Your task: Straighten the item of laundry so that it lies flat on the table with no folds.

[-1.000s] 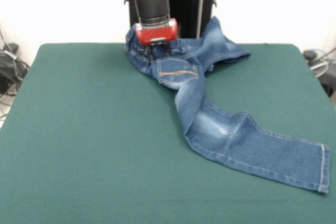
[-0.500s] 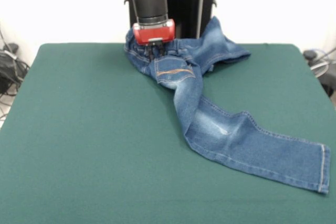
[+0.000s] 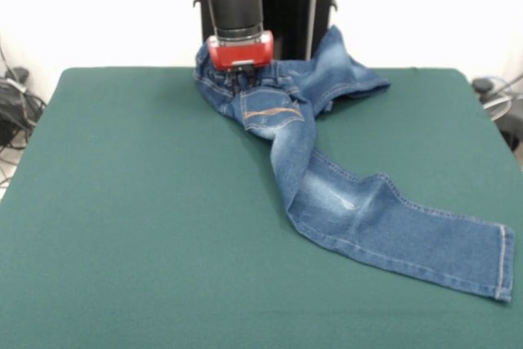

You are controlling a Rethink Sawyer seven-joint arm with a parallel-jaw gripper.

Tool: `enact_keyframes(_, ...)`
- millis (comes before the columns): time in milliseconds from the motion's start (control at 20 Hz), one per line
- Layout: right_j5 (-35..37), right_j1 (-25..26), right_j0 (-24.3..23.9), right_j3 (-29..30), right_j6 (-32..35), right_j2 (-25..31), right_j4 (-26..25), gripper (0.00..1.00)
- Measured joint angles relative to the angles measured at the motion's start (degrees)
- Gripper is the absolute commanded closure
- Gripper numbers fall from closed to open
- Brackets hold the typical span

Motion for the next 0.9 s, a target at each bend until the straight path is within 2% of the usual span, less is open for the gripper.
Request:
enact_keyframes(250,7.3,-1.7,3.0,-1.7,0.0,0.0,2.0,1.0)
enact_keyframes(300,10.5,-2.2,3.8,-2.6,0.0,0.3,2.0,1.0)
enact_keyframes(900,24.5,-3.5,3.3,-6.2,0.0,4.1,2.0,1.0)
